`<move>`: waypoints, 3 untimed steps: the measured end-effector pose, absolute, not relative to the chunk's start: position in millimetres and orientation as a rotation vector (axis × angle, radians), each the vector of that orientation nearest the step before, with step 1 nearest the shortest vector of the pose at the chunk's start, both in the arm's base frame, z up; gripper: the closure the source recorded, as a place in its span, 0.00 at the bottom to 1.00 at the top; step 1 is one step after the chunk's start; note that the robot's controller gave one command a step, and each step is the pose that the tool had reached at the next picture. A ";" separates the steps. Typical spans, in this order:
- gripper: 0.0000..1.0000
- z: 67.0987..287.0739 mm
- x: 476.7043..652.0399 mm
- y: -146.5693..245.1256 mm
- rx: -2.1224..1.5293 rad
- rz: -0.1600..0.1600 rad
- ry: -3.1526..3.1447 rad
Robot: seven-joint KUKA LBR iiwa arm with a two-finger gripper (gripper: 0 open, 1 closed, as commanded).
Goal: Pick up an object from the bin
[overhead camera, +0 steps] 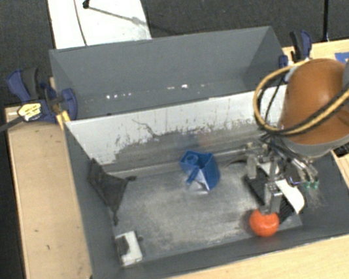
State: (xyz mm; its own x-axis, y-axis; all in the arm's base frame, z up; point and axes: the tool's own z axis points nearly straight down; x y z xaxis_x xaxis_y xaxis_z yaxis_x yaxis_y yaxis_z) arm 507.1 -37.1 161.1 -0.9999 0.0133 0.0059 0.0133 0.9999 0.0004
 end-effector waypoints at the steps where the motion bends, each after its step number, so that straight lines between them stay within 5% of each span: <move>1: 0.00 165.3 508.9 -36.9 -0.019 0.000 -3.144; 2: 0.00 171.3 547.5 -2.2 -0.049 0.002 -3.138; 3: 0.00 200.6 555.0 20.5 0.027 -0.005 -3.146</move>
Offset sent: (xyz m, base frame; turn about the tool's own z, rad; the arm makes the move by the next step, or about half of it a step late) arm 0.0669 0.0648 0.0138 0.0281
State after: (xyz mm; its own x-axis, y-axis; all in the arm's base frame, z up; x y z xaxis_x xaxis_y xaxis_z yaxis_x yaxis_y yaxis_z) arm 555.0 20.5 200.6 -0.9998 -0.0171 -0.0042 -0.0172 0.9998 0.0033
